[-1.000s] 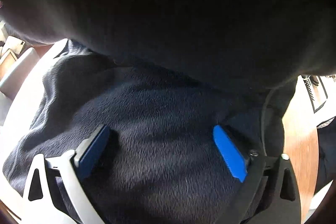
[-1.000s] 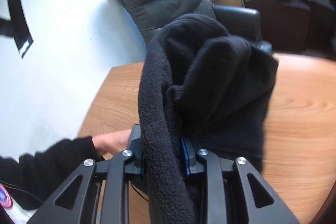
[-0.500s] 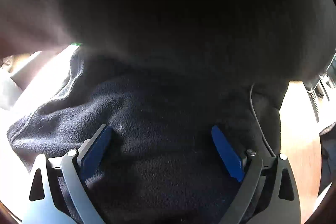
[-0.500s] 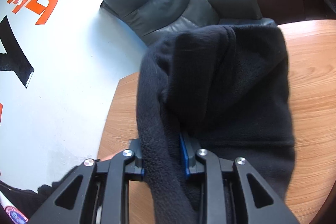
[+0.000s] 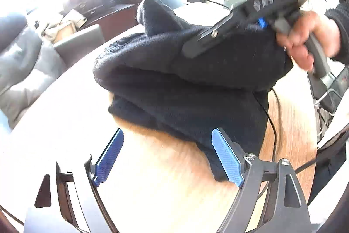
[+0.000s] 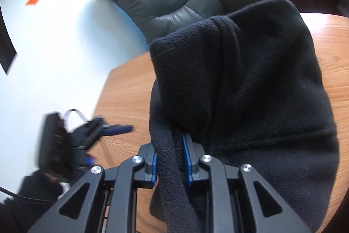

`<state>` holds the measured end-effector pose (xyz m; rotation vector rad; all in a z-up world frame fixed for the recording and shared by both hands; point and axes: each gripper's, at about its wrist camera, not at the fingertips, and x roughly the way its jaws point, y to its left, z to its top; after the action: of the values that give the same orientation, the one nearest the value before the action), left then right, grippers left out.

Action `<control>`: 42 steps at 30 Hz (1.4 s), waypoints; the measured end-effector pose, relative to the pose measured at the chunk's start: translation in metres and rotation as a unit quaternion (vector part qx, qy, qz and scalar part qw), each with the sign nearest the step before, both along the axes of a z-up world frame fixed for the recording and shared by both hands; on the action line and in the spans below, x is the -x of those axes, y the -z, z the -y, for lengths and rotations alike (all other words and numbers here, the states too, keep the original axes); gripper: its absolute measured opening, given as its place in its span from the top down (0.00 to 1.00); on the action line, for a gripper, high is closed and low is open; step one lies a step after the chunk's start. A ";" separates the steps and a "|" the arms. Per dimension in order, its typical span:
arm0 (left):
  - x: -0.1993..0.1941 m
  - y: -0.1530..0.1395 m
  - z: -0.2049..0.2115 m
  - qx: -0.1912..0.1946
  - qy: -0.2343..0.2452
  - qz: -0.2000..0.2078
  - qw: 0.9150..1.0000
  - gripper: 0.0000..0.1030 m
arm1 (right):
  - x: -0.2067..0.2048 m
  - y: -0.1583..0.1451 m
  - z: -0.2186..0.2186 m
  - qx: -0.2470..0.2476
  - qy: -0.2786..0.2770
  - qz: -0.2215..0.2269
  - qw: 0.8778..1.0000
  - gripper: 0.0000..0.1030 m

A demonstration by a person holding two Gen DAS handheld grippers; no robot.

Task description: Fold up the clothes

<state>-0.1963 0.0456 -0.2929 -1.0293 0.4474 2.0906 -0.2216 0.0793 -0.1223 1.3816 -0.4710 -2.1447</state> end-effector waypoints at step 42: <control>-0.130 -0.173 0.003 -0.165 -0.013 0.011 0.986 0.18 | -0.131 0.023 0.034 -0.130 -0.292 -0.296 0.900 0.20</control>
<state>-0.0667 0.0428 -0.1197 -0.8649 0.0699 2.0856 -0.0908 0.0451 -0.1449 0.7672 0.4321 -1.9991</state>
